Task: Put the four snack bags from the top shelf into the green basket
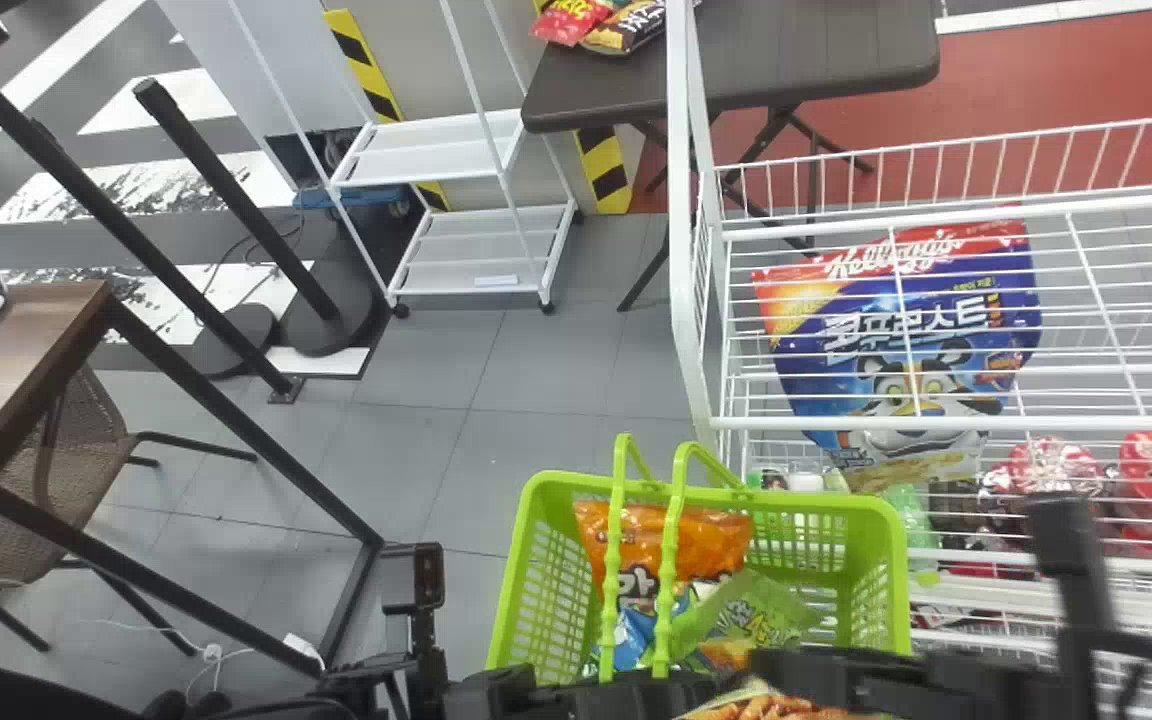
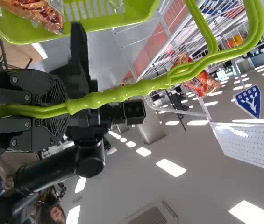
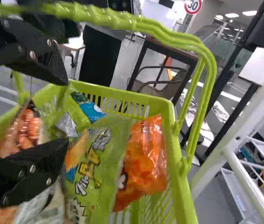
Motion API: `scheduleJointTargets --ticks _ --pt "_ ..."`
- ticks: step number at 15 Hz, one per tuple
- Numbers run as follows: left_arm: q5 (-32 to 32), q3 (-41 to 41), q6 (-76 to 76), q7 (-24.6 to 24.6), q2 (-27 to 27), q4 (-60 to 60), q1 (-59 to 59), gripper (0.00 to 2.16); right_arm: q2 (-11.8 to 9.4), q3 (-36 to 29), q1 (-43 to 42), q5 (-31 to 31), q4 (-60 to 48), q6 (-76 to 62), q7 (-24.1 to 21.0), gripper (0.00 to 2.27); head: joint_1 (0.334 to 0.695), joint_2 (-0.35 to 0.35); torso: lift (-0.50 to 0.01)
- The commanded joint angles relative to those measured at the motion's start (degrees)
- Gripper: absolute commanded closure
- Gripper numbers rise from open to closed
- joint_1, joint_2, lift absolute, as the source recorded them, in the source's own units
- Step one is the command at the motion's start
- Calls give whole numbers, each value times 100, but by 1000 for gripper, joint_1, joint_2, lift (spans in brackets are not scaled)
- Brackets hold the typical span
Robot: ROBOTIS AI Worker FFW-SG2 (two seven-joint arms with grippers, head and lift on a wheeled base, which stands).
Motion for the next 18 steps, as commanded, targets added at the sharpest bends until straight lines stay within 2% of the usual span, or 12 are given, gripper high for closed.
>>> scheduleJointTargets --ticks 1,3,5,6,8,11,13,15,18 --pt "12 8 0 -57 18 12 -1 2145 -11 -1013 194 59 -670 243 -18 43 695 350 0" --pt "20 8 0 -57 18 20 -1 2145 -2 -1708 -123 323 -723 14 -141 46 695 347 0" --pt "29 16 0 -57 18 20 17 2145 -2 -2015 -712 1097 -485 -373 -343 46 695 204 0" --pt "38 25 0 -57 18 29 17 2145 7 -2024 -993 1536 -222 -953 -405 46 695 77 0" --pt "73 43 -17 -57 18 29 34 2145 7 -2050 -1608 2178 499 -1884 -545 46 695 -26 0" --pt "91 87 -17 -57 18 38 61 2145 -2 -2182 -2470 3057 1519 -2746 -730 43 695 -126 0" --pt "91 131 -35 -57 9 64 70 2145 -2 -2217 -3023 3672 2275 -3291 -809 43 695 -163 0" --pt "99 131 -53 -57 9 64 70 2145 -37 -2340 -3471 3988 2978 -3642 -906 43 695 -193 0" --pt "108 148 -70 -57 27 99 70 2145 -336 -2340 -4008 4217 4015 -3871 -1389 43 695 -244 0"
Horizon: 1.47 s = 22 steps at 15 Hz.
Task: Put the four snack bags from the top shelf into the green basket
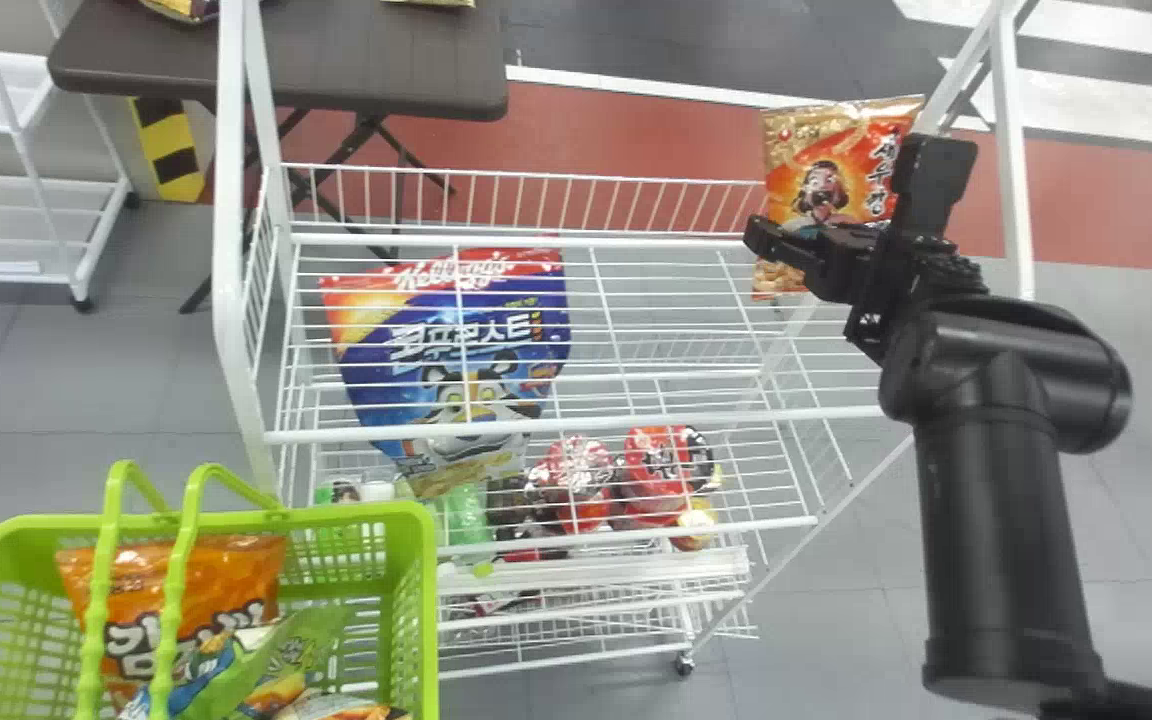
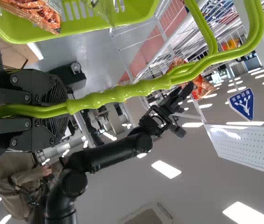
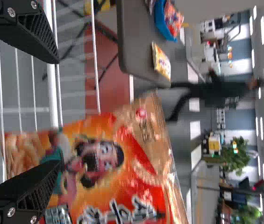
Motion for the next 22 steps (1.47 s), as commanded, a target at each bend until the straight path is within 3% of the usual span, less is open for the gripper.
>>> scheduleJointTargets --ticks 1,3,5,7,8,9,15,22 --pt "1 24 -27 -57 12 21 -1 2145 -206 25 -486 197 957 -338 -112 53 695 -258 0" --pt "1 15 -27 -57 3 21 8 2145 -215 16 -697 338 1449 -918 -147 205 695 -280 0" --pt "1 15 -27 -57 3 30 8 2145 -215 51 -785 417 1625 -936 -155 721 695 -287 0" --pt "1 33 -27 -57 3 39 8 2145 -188 95 -777 461 1616 -848 -173 1902 695 -286 0" --pt "-8 33 -27 -57 3 30 8 2145 -180 113 -750 461 1607 -742 -279 2159 695 -284 0" --pt "1 33 -27 -57 3 30 8 2145 -180 130 -715 452 1572 -742 -279 2246 695 -282 0" --pt "1 42 -27 -57 3 30 17 2145 -136 43 -100 197 544 -584 -287 2256 695 -284 0" --pt "-16 68 -27 -57 -32 48 -10 2145 -101 394 2475 -1798 -3912 1262 -103 2256 695 -245 0"
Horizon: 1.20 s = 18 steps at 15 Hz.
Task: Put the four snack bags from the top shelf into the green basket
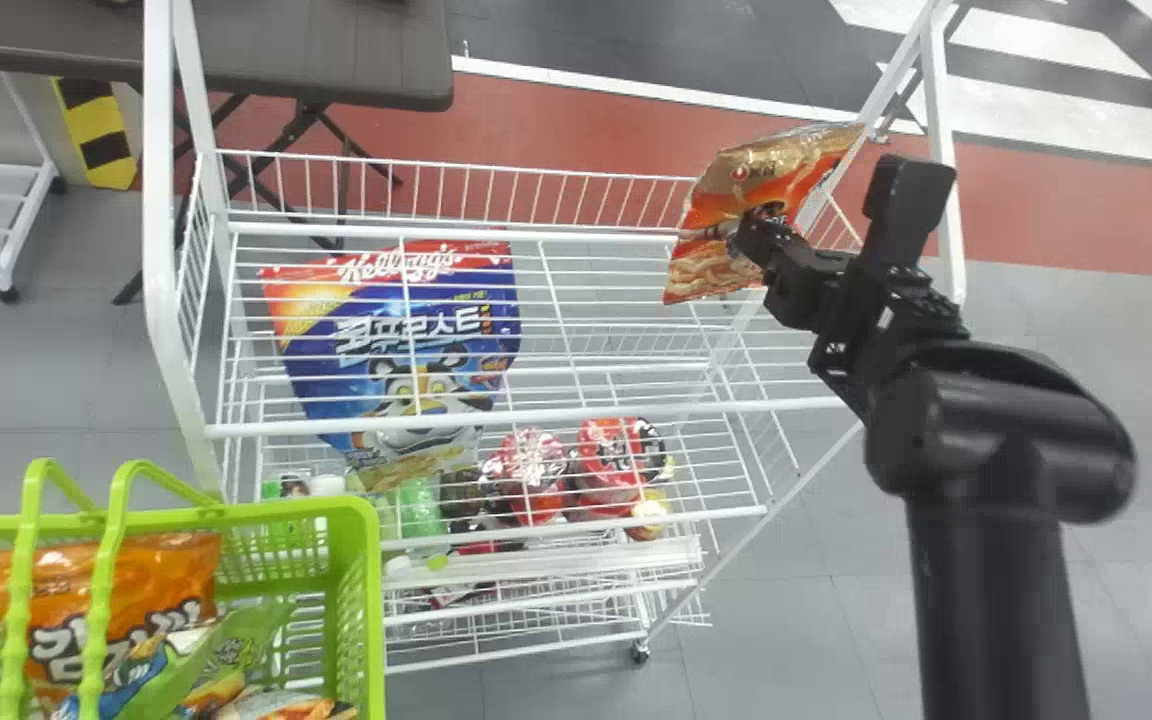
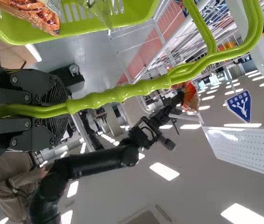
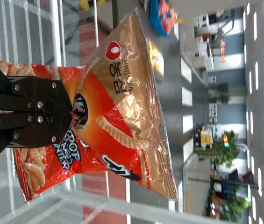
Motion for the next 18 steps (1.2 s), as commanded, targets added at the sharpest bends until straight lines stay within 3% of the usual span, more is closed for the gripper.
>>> scheduleJointTargets --ticks 1,4,7,11,12,14,18 --pt "-8 0 0 -57 -21 7 -19 2145 4 297 1050 -770 -1372 304 73 2256 695 -223 0" --pt "-26 -9 0 -57 -21 42 -36 2145 4 807 2017 -1394 -2145 340 232 2256 695 -105 0" --pt "-26 -35 0 -57 -21 69 -54 2145 4 1668 2738 -1421 -2277 -12 495 2256 695 55 0" --pt "-35 -79 18 -57 -21 69 -89 2145 -66 2503 2782 -1236 -2005 -30 1119 2256 695 229 0" --pt "-35 -79 18 -57 -21 60 -89 2145 -75 2644 2588 -1131 -1750 41 1418 2256 695 307 0" --pt "-35 -79 18 -57 -21 60 -80 2145 -84 2811 2219 -964 -1196 252 1858 2256 695 350 0" --pt "-26 -79 18 -57 -21 60 -80 2145 -119 2969 1648 -850 -212 427 2473 2256 695 350 0"
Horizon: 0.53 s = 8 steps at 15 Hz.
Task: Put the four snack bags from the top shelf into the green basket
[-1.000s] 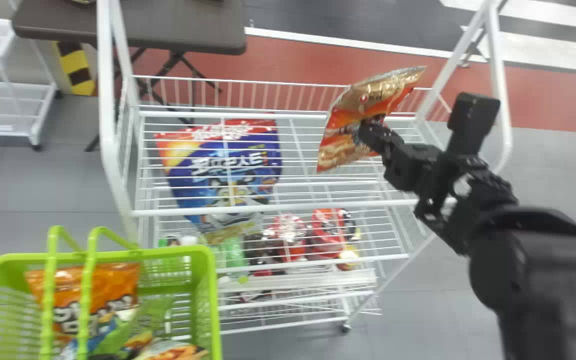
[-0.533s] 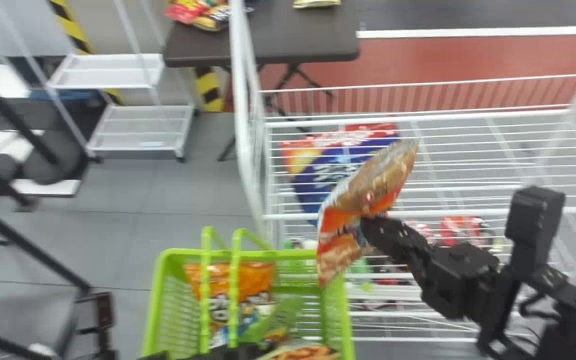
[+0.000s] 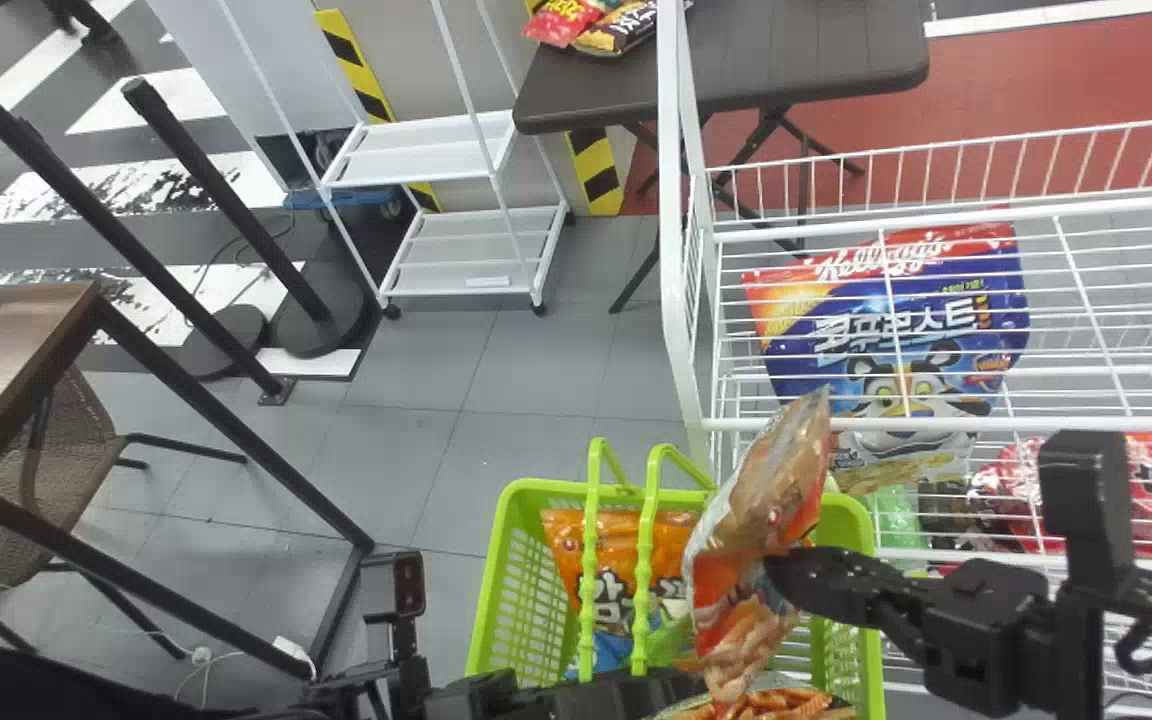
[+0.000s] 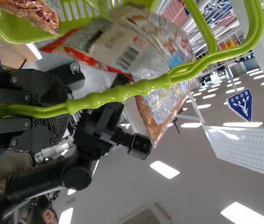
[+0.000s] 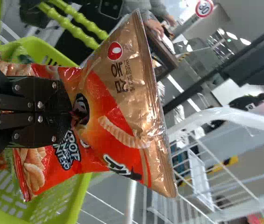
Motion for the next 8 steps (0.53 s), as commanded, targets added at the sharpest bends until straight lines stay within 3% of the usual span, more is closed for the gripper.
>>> scheduleJointTargets --ticks 1,3,4,5,6,8 --pt "3 0 -1 -57 0 0 1 2145 2 32 -299 14 506 173 252 2256 695 350 0" --pt "3 -9 -1 -57 0 0 1 2145 2 32 -422 -13 656 612 357 2148 695 350 0" --pt "3 -9 -1 -57 0 0 1 2145 2 5 -422 -22 638 858 357 1534 695 350 0" --pt "3 -9 -1 -57 0 0 1 2145 2 -56 -386 -39 559 1069 349 238 695 350 0" --pt "3 -9 -1 -57 0 0 -8 2145 -7 -153 -334 -57 383 1315 357 -1 695 350 0" --pt "-6 -9 -1 -57 0 0 -8 2145 2 -540 -132 -224 -74 1632 472 26 695 350 0"
